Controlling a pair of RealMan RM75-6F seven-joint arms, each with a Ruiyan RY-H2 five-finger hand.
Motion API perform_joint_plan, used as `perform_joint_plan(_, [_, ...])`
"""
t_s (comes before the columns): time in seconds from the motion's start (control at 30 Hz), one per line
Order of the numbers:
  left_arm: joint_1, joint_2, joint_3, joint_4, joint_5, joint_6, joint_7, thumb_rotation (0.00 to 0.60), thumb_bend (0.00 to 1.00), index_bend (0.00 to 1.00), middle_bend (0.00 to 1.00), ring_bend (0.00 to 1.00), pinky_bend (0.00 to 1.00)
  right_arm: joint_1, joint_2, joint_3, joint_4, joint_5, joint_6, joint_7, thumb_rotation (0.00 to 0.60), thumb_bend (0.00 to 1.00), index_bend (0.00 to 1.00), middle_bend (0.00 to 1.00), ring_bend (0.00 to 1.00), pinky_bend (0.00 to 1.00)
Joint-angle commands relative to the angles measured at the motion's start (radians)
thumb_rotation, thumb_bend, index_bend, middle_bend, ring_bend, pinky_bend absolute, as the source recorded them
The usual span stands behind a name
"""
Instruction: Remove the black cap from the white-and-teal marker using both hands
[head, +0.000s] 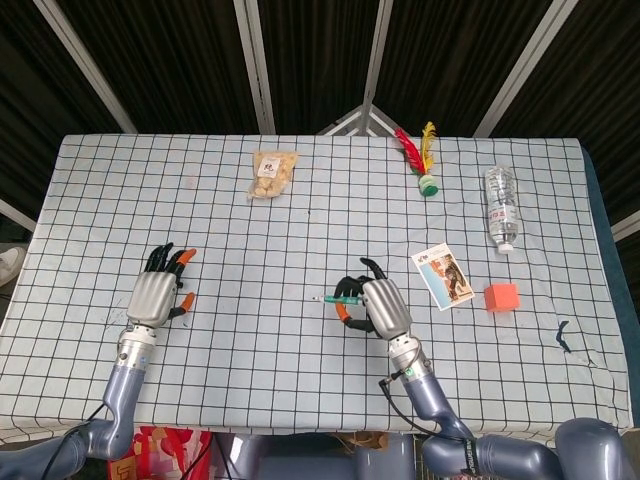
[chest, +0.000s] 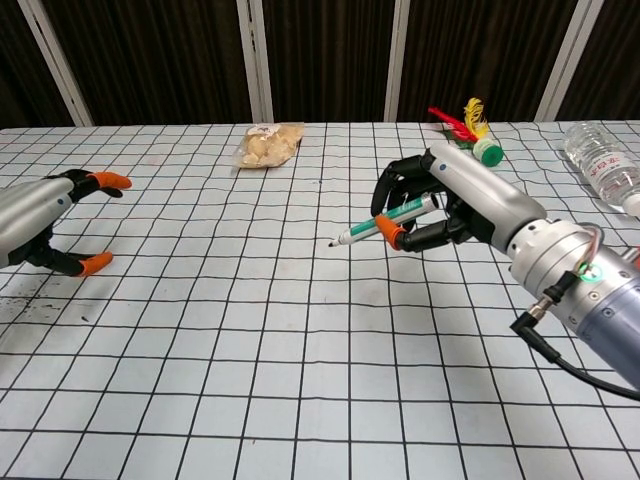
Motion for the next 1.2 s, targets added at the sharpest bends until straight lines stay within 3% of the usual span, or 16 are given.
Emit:
perform_joint_plan(0.03, [0.011,0.021,-0.011,-0.032,0.012,0.031,-0.016,0.600,0.46,0.14,0.14,0.00,0.00,-0.005,-0.020,0.007,0.020,0.006,-0.010,0.026,0.600,0.64,0.81,0.72,0.54,0.13])
perform_joint_plan(0.4, [0.055,0.102,-0.039,-0.128,0.022,0.105,-0.021,0.600,0.46,0.14,0.16,0.00,0.00,-0.014,-0.106,0.000,0.186,0.017,-0.087,0.103,0.600,0.63,0.79,0.69,0.52,0.13])
perform_joint_plan(0.57, [0.063,0.138,-0.048,-0.179,0.029,0.126,0.000,0.600,0.44,0.13,0.13,0.00,0.00,-0.013,-0.099,0.012,0.182,0.047,-0.122,0.050,0.600,0.36,0.54,0.36,0.28,0.08])
perform_joint_plan(0.7, [0.071,0.180,-0.052,-0.236,0.027,0.132,0.030,0.600,0.43,0.09,0.05,0.00,0.00,-0.017,-0.051,0.033,0.106,0.083,-0.146,-0.012,0.600,0.28,0.38,0.20,0.16,0.05])
perform_joint_plan(0.87, [0.085,0.229,-0.047,-0.298,0.027,0.132,0.068,0.600,0.43,0.00,0.00,0.00,0.00,-0.033,0.063,0.037,-0.067,0.162,-0.180,-0.184,0.600,0.22,0.20,0.07,0.07,0.02])
perform_joint_plan(0.97, [0.096,0.242,-0.038,-0.305,0.042,0.154,0.099,0.600,0.43,0.00,0.00,0.00,0.00,-0.053,0.101,0.047,-0.144,0.176,-0.134,-0.241,0.600,0.21,0.19,0.06,0.07,0.02])
perform_joint_plan(1.2, [0.140,0.249,-0.022,-0.293,0.080,0.251,0.182,0.600,0.43,0.01,0.02,0.00,0.00,-0.133,0.203,0.040,-0.216,0.093,0.051,-0.319,0.600,0.21,0.19,0.06,0.12,0.02])
